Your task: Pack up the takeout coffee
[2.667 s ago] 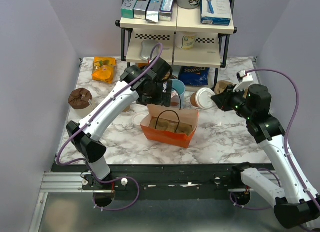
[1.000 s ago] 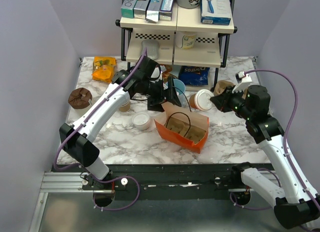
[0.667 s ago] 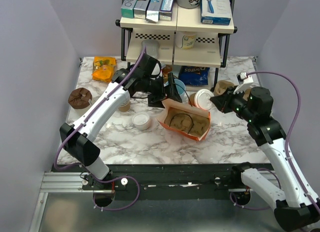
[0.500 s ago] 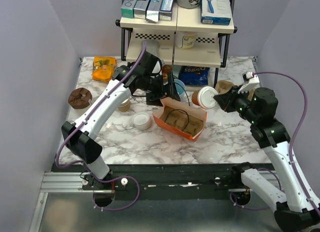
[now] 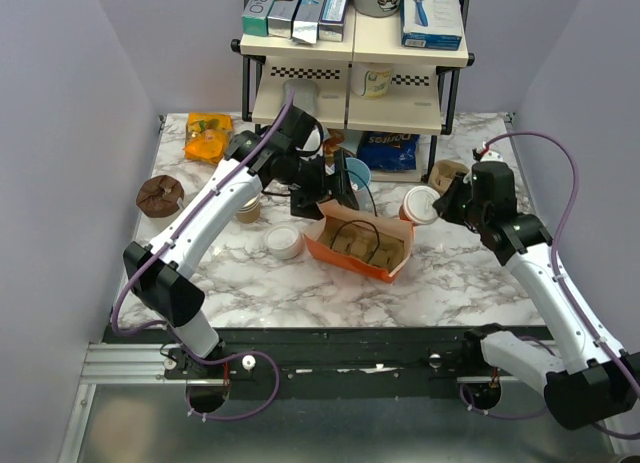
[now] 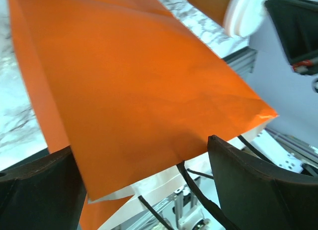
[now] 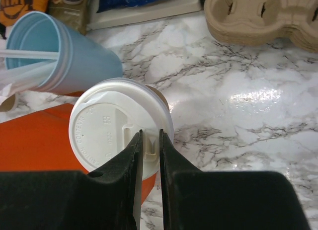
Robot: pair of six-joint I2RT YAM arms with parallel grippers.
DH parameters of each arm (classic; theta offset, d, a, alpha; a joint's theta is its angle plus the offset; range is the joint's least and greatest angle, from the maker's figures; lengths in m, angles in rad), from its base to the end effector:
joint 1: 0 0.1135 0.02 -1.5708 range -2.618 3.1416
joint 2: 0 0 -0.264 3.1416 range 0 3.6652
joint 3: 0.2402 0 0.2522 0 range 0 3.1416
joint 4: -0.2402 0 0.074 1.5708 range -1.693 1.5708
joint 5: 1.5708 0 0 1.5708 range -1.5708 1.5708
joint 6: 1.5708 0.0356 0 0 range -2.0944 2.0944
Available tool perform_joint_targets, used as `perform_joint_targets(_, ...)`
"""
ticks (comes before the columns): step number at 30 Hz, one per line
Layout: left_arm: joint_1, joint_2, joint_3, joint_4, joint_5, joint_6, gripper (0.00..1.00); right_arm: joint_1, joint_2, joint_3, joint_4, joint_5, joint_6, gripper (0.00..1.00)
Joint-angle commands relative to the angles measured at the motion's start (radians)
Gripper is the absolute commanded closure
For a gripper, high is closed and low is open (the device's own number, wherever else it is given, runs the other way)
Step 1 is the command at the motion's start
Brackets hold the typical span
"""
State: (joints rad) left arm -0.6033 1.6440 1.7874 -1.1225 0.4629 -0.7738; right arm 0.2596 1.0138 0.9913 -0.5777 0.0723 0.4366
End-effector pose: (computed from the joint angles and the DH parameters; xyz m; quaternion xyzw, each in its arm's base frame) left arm 0.2646 -0.2016 0.3833 -0.0126 0.9334 -0.3498 0.0797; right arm 0.2104 0.0532 0.3302 0.0949 0.8790 0.1290 0.4491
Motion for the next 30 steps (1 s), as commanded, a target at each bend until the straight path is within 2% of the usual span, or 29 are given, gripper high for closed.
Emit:
perform_joint_targets(1,0.004,-0.019,-0.026,0.136,0.115,-0.065,0.01,-0.008,0.052,-0.033,-0.007,0.144,0.014,0.99)
perform_joint_targets(8,0.004,0.016,0.026,0.132,0.098,-0.096,0.01,-0.008,0.187,-0.011,-0.03,0.146,0.037,0.99)
perform_joint_targets(12,0.004,0.037,0.007,0.139,0.181,-0.116,0.01,-0.01,0.193,-0.006,-0.028,0.156,0.033,0.99)
perform_joint_targets(16,0.004,0.043,-0.013,0.161,0.178,-0.107,0.01,-0.008,0.18,-0.01,-0.028,0.156,0.024,0.99)
perform_joint_targets(20,0.0,0.106,0.14,-0.11,0.016,0.033,0.01,-0.01,0.16,-0.011,-0.028,0.164,0.014,0.99)
perform_joint_targets(23,-0.013,0.14,0.182,-0.235,-0.067,0.117,0.01,-0.01,0.154,-0.011,-0.03,0.162,0.007,0.99)
perform_joint_targets(27,-0.026,0.195,0.188,-0.335,-0.102,0.189,0.01,-0.01,0.151,-0.006,-0.028,0.164,0.002,0.99)
perform_joint_targets(30,-0.047,0.201,0.179,-0.33,-0.138,0.206,0.01,-0.01,0.141,-0.003,-0.025,0.164,-0.001,0.99)
